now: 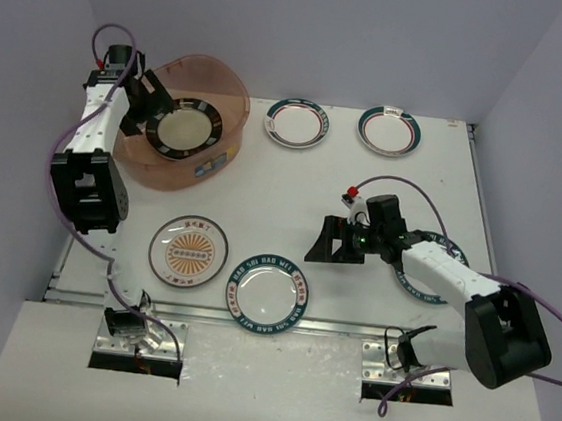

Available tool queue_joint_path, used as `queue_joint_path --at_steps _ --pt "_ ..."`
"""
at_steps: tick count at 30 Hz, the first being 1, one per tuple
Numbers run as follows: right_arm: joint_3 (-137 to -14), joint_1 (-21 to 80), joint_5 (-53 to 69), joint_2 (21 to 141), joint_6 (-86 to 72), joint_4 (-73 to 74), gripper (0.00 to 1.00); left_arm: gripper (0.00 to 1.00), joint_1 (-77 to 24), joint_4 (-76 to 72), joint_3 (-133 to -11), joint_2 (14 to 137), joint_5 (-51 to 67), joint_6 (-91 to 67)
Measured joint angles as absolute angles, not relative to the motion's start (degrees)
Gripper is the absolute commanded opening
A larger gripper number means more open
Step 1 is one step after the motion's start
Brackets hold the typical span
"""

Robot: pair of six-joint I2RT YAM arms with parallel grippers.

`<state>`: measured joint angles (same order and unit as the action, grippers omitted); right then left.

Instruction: Place the plates into the plastic bin on the countertop

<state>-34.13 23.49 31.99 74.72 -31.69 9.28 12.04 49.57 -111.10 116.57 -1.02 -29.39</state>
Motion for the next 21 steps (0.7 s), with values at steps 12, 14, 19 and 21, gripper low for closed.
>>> queue_joint_path --at_steps 12,14,19,21 --pt "-31.76 27.06 39.01 93.12 -35.48 -3.95 0.51 1.0 8.45 21.82 -68.49 53.43 22.23 -30.44" --pt "-32.07 27.19 41.28 95.61 -35.85 -5.66 0.45 1.0 8.45 18.36 -63.25 51.12 27.15 -30.8" --pt "-33.88 29.69 44.44 101.25 -36.08 -8.79 0.15 1.0 8.43 15.58 -49.5 52.14 34.48 -30.19" --pt "-33.96 30.38 44.72 102.21 -36.37 -9.16 0.03 1.0 8.43 16.63 -45.9 53.49 35.48 -30.01"
